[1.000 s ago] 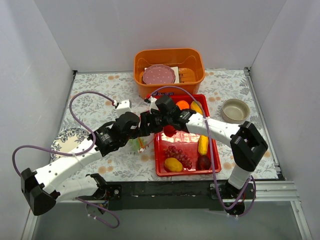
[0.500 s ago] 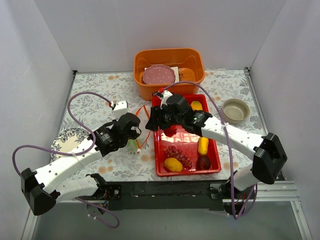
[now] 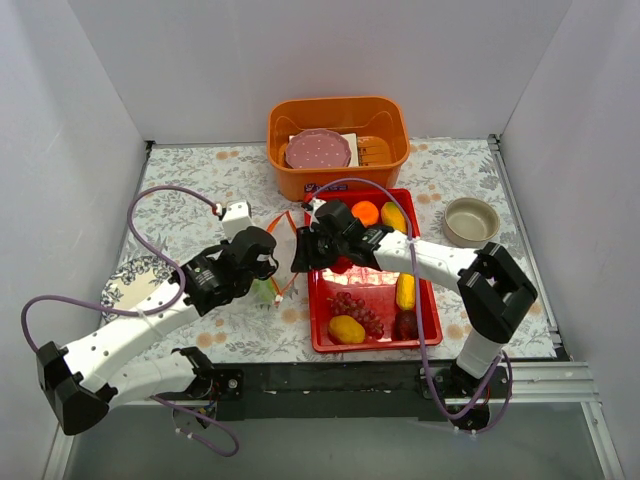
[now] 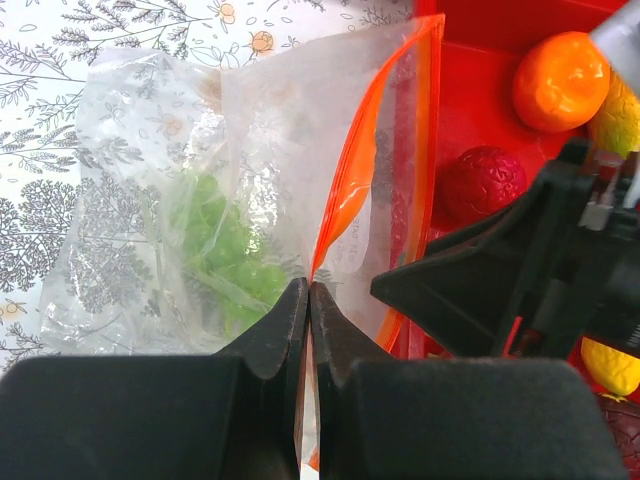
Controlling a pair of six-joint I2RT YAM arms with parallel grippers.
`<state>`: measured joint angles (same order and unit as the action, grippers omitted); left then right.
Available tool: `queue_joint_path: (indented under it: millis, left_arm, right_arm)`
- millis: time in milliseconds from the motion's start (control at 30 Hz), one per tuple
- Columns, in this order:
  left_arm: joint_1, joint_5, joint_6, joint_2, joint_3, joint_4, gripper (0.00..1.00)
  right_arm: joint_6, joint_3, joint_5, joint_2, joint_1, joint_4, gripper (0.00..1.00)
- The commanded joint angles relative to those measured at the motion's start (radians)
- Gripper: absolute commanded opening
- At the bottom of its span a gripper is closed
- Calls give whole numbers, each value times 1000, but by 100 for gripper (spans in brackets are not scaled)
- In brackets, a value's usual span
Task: Place the food in the zip-top bag and seal the zipper
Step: Place the fake fruit in the zipper food storage bag, then adjust the zipper food storage bag at the center of the board.
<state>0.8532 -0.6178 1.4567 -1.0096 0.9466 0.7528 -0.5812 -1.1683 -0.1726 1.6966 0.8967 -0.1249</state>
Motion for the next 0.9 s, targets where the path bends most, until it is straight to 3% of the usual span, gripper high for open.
queue_joint_path:
  millis: [0,100,267,467,533,600,633,667,767,867]
  left_arm:
    - [3,-30,10,28,0,5,0]
    - [-26,-83,28,10,58,84,0]
    - [-225,-120,-41,3,276,239,0]
    - [-270,-206,13,0,412,394,0]
    - [-272,-221,39,-4,406,422,0]
    - [-286,-209,24,-23,325,424,0]
    - [-293,-174,63,-35,302,451,0]
    - [-293,-156,79,-46,267,448,0]
    - [-293,-135,99,-2,228,401,0]
    - [-293,-181,81,29,268,398,0]
  right_arm:
    - [-12,-30,-57,9,-4,85,21]
    - [9,-63,-76,-9,-4,76,1]
    - [69,-194,-192,-43,10,53,1]
    - [90,-307,-144,10,22,-29,1]
    - [124,-407,-93,41,46,-167,1]
    - [156,-361,-4,-10,83,-89,1]
    - [149,-297,-27,-46,85,33,1]
    - [141,-297,-92,-40,77,50,1]
    - [173,-502,-140,107,59,-186,1]
    - [153,-423,-147,121,57,-127,1]
